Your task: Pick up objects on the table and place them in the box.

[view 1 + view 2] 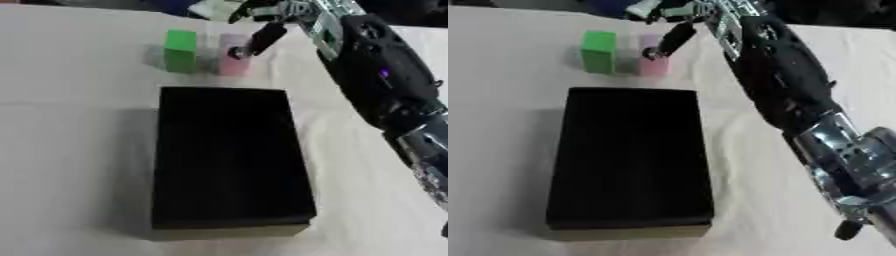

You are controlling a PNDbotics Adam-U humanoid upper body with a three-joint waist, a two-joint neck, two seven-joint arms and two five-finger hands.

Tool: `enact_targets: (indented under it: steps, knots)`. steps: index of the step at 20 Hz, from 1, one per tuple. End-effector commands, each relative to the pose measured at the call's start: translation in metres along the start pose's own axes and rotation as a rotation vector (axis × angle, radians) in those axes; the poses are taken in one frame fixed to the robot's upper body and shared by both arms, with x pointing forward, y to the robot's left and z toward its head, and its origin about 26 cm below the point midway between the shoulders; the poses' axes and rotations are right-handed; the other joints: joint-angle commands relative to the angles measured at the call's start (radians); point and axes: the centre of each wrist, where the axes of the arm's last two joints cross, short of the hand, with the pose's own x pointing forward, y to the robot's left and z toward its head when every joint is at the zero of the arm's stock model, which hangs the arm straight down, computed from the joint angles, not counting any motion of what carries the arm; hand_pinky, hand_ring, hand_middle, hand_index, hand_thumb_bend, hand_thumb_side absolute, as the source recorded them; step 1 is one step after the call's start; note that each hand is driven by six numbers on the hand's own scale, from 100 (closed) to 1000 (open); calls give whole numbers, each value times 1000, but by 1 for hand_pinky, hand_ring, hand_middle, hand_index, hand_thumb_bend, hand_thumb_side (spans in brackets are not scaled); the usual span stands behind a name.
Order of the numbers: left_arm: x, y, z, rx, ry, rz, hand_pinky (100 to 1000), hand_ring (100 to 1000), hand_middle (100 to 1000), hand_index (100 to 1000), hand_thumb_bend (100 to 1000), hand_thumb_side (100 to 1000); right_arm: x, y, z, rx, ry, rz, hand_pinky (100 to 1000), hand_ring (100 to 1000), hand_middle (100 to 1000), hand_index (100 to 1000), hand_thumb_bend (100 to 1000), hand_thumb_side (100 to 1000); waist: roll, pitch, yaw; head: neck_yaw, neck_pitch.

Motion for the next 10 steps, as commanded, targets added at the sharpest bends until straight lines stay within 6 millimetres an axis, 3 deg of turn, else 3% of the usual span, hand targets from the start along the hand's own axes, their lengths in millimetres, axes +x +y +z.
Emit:
enact_targets:
  steps: [1,2,4,7,10]
  knots:
    - [5,6,-7,-12,-40,-22,774,782,815,822,192,1000,-9,-15,10,-35,38,9,965,1000,970,1000,296,728,5,-16,6,-11,-19]
    - [5,6,-7,-13,-40,-24,774,782,815,822,192,1000,-11,-14,10,-30,49,10,965,1000,970,1000,295,726,4,-15,9,-14,-20]
    - [4,7,-7,-14,-40,-26,774,782,815,821,192,1000,-15,-12,11,-22,65,8,965,1000,971,1000,233,633,2,-11,14,-17,-24]
    - [5,7,-7,-16,-43,-29,775,782,816,822,192,1000,-20,-11,13,-33,95,7,965,1000,974,1000,167,652,1,-6,22,-22,-30]
    - [5,7,-8,-20,-47,-31,776,783,816,822,190,1000,-22,-10,13,-43,112,5,965,1000,973,1000,165,655,0,0,32,-30,-36]
